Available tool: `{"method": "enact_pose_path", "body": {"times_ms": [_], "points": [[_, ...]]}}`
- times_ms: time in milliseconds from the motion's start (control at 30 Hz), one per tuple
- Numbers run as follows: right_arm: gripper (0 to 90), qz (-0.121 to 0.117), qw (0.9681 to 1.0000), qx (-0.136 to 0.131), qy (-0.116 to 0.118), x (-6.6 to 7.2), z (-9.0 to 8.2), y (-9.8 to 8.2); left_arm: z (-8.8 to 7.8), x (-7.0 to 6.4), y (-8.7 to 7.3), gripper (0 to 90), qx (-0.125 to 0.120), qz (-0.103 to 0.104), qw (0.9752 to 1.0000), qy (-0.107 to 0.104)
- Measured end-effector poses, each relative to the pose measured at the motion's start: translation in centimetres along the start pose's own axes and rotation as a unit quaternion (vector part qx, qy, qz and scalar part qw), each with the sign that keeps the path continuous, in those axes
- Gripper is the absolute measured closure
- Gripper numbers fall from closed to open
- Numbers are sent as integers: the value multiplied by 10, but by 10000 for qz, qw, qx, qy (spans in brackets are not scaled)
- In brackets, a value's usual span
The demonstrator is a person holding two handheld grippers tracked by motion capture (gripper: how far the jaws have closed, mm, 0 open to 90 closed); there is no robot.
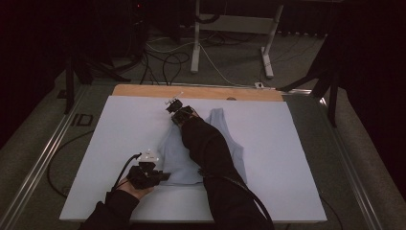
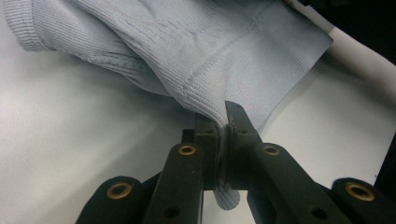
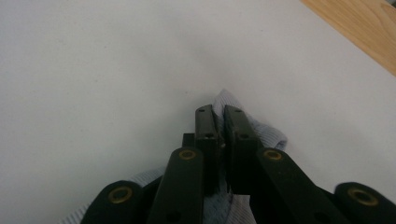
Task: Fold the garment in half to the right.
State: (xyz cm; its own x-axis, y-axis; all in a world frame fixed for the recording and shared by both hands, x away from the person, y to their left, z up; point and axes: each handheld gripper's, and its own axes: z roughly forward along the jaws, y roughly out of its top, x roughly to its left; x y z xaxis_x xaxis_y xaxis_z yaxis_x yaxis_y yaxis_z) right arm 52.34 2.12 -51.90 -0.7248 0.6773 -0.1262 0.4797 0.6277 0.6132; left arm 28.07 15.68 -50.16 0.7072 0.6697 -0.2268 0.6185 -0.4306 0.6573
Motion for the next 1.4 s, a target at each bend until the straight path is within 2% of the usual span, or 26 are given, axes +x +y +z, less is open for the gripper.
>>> {"method": "enact_pose_path", "body": {"times_ms": [100,333,467,667,867,1067,1400], "points": [[864,43,10000,-76,40,-1,-3,0,0,1,0,865,-4,-25,10000,-19],[868,-73,9998,-182,-82,-3,-14,4,0,1,1,864,-68,-86,9999,-46],[869,-59,9996,-244,-98,-3,-19,5,-1,0,2,864,-122,-94,9998,-80],[869,-31,9993,-363,-92,-6,-30,8,-2,-5,8,864,-140,-1,9998,-112],[870,-99,9987,-460,-200,-10,-45,12,-6,-10,16,864,-153,125,9997,-115],[870,-100,9980,-582,-230,-17,-63,13,-13,-17,29,864,-150,301,9993,-137],[869,35,9963,-798,-309,-38,-97,3,-11,-41,56,864,-166,615,9977,-243]]}}
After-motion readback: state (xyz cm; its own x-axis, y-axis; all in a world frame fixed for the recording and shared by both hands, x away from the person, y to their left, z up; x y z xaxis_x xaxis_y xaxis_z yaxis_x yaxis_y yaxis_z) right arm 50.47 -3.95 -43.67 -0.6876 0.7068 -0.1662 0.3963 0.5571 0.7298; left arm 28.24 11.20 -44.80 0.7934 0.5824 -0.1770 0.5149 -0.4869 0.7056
